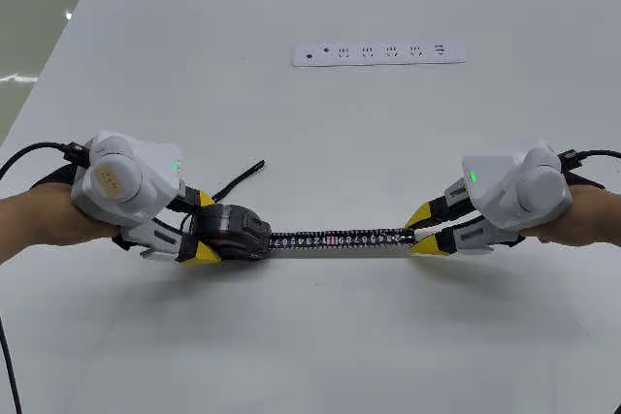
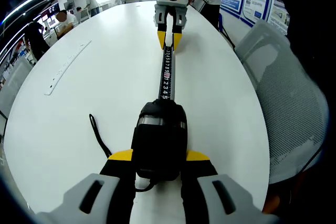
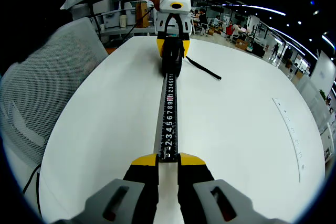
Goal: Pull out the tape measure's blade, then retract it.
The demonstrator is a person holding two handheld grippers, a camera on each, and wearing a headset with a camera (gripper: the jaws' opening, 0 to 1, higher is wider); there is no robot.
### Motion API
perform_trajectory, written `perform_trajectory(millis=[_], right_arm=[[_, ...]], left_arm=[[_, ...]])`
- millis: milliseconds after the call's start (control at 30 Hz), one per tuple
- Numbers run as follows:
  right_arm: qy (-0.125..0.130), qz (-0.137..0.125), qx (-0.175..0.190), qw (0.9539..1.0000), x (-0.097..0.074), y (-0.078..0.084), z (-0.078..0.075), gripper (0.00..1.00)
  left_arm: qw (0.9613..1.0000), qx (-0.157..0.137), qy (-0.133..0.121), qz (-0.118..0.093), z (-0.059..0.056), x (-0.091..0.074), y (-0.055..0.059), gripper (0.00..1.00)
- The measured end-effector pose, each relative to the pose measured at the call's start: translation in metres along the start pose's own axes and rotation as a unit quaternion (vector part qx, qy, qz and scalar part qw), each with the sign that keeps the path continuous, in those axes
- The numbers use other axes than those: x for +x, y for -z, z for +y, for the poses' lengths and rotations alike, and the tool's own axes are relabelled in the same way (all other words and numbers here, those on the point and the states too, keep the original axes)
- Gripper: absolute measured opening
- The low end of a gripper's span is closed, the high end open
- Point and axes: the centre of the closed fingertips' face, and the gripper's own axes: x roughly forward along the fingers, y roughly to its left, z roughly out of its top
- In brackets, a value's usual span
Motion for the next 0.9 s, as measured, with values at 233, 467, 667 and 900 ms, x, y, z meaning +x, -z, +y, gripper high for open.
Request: perform_trajectory(millis=[233,467,667,900], right_arm=[[0.002,0.001,0.000,1.0000,-0.0008,0.0023,-0.0003,0.12],[0.003,0.001,0.001,1.0000,-0.0031,0.0031,0.0006,0.12],[0.003,0.002,0.001,1.0000,-0.0049,0.0059,0.0005,0.12],[0.004,0.003,0.002,1.0000,-0.0069,0.0082,0.0007,0.12]], left_arm=[[1.0000,0.000,0.000,0.000,0.0013,0.0004,0.0020,0.28],[1.0000,0.000,-0.001,0.001,0.0015,0.0007,0.0031,0.28],[1.0000,0.000,-0.001,0.001,-0.0006,-0.0001,0.0009,0.28],[1.0000,-0.001,0.000,0.000,0.0020,0.0006,0.0040,0.28]])
